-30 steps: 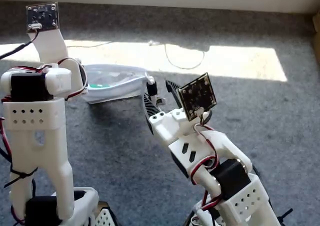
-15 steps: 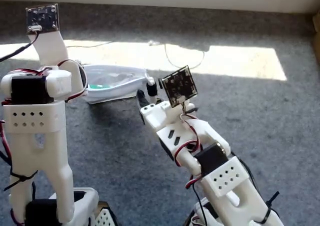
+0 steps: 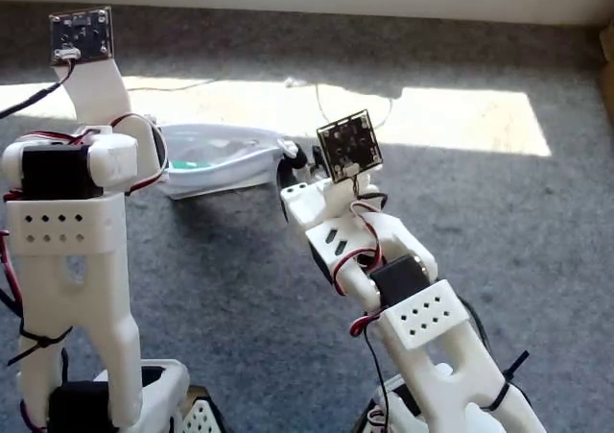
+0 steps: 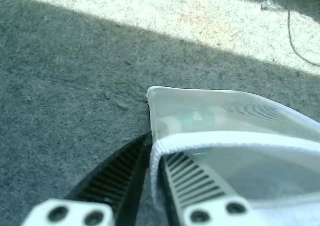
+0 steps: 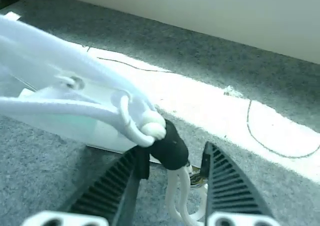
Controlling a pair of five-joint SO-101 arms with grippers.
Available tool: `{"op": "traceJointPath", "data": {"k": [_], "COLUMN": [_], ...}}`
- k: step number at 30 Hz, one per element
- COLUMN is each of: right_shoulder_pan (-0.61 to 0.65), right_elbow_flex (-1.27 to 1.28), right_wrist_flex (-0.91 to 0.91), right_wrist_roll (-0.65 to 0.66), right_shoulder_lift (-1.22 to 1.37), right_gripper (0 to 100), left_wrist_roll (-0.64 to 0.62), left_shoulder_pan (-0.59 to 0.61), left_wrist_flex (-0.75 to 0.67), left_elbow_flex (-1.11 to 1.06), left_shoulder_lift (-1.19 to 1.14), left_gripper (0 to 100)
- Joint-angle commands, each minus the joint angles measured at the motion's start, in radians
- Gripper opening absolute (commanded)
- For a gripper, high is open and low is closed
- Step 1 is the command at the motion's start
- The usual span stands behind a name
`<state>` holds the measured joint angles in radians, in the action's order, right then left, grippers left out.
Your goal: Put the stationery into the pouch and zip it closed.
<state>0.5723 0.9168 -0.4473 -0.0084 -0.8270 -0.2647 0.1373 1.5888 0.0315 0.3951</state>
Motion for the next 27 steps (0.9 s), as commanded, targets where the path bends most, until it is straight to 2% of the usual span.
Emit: {"op": "traceJointPath", "data": {"k": [1,5,10,15,19,27], "right_shoulder_pan": [-0.010,-0.010,-0.010,0.019,0.048,0.051], "right_elbow_flex": [-0.027,-0.027,-0.027,-0.027,-0.019,-0.018], "right_wrist_flex": [0.028,0.027,0.022,0.021,0.021,0.022], "right_wrist_roll": [0.002,0.006,0.008,0.012,0.084,0.092], "right_shoulder_lift": [-0.005,-0.005,-0.005,-0.007,-0.045,-0.130], "right_gripper": [10.0,11.5,21.3,21.3,21.3,21.3], "left_wrist_roll": [-0.005,-0.005,-0.005,-0.005,-0.003,-0.003], "left_shoulder_pan": [0.010,0.010,0.010,0.010,0.012,0.010], "left_wrist_flex": [-0.014,-0.014,-0.014,-0.014,-0.014,-0.017], "left_elbow_flex": [-0.007,-0.007,-0.007,-0.007,-0.007,-0.007], "left_shoulder_lift": [-0.004,-0.004,-0.004,-0.004,-0.004,-0.004], "left_gripper": [1,1,1,1,1,1]}}
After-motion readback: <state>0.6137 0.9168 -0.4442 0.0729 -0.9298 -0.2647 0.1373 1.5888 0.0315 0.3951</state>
